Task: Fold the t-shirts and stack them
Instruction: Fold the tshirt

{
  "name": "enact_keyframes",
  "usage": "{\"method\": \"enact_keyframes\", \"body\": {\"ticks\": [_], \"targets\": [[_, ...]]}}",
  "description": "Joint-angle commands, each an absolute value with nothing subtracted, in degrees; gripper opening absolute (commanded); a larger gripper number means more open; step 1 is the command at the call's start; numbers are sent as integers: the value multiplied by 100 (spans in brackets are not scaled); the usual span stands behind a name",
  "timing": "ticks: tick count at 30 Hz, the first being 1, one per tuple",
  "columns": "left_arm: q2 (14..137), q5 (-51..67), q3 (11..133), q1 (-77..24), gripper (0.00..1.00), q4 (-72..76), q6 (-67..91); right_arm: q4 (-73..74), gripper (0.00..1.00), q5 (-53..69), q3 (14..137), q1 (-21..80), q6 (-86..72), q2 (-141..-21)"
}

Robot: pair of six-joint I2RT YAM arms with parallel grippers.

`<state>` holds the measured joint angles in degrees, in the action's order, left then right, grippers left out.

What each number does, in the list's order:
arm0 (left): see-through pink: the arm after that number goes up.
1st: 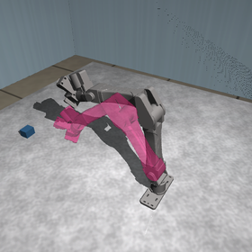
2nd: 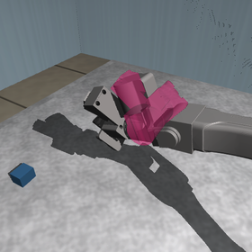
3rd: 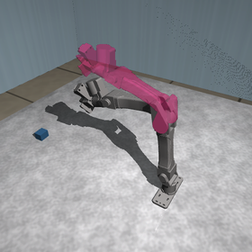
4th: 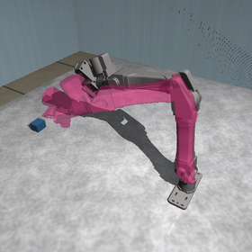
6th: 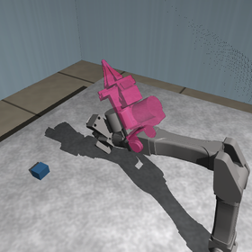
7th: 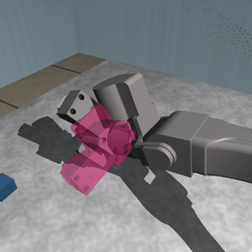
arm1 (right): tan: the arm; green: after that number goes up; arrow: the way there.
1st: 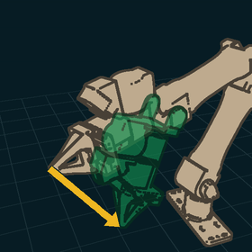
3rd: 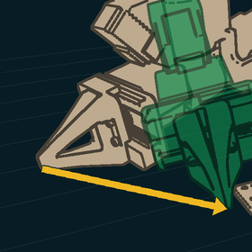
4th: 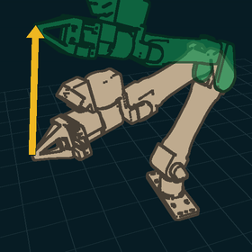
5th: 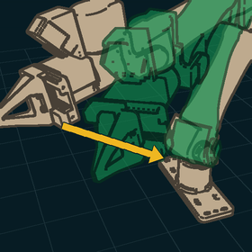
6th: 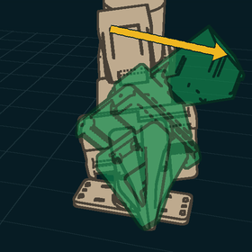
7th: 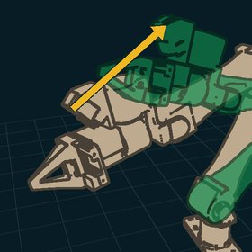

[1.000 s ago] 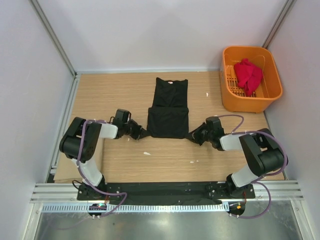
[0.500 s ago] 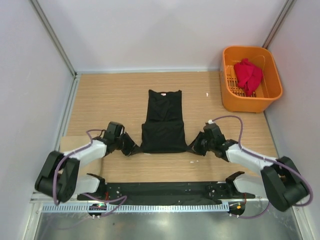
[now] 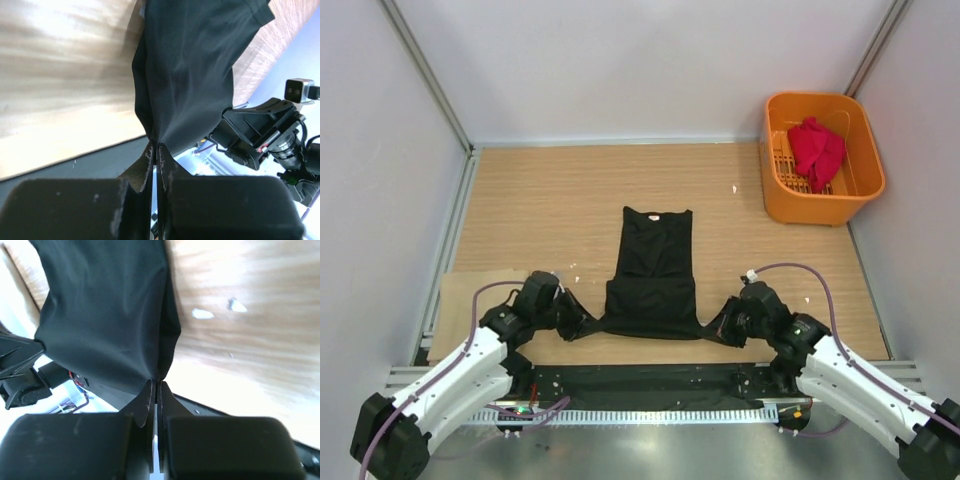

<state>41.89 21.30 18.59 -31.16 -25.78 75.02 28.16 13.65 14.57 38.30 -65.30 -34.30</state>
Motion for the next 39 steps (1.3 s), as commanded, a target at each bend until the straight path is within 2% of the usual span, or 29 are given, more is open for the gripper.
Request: {"method": "enact_keyframes", "body": {"ticks": [1, 3, 6, 10, 15, 20, 24, 32, 39], "targets": [[3973, 1863, 2223, -3182, 0, -3313, 7638, 3665, 1, 1301, 1722, 3858, -6557, -3339], [4121, 1767, 2486, -3182, 0, -3419, 7524, 3674, 1, 1266, 2072, 3850, -6478, -3480], [4972, 1626, 3258, -3164, 0, -3393, 7164, 3683, 1, 1195, 2739, 3710, -6154, -4103], [6352, 1722, 4814, -2875, 0, -3454, 6479, 3595, 1, 1554, 3654, 3086, -5477, -5192], [8107, 2311, 6393, -2120, 0, -3226, 5881, 3533, 1, 2127, 4918, 1971, -4633, -6739], [9621, 3049, 8039, -1776, 0, -3682, 5432, 3568, 1, 2566, 6141, 1574, -4193, -7944], [10580, 3462, 9234, -1661, 0, -3858, 5239, 3393, 1, 2812, 6609, 1292, -4166, -8708], [11820, 3691, 10247, -1573, 2, -3736, 5326, 3287, 1, 3041, 7539, 994, -4026, -9780], [11777, 3525, 10292, -1477, 0, -3217, 5607, 3525, 1, 3041, 8051, 862, -3823, -10125]]}}
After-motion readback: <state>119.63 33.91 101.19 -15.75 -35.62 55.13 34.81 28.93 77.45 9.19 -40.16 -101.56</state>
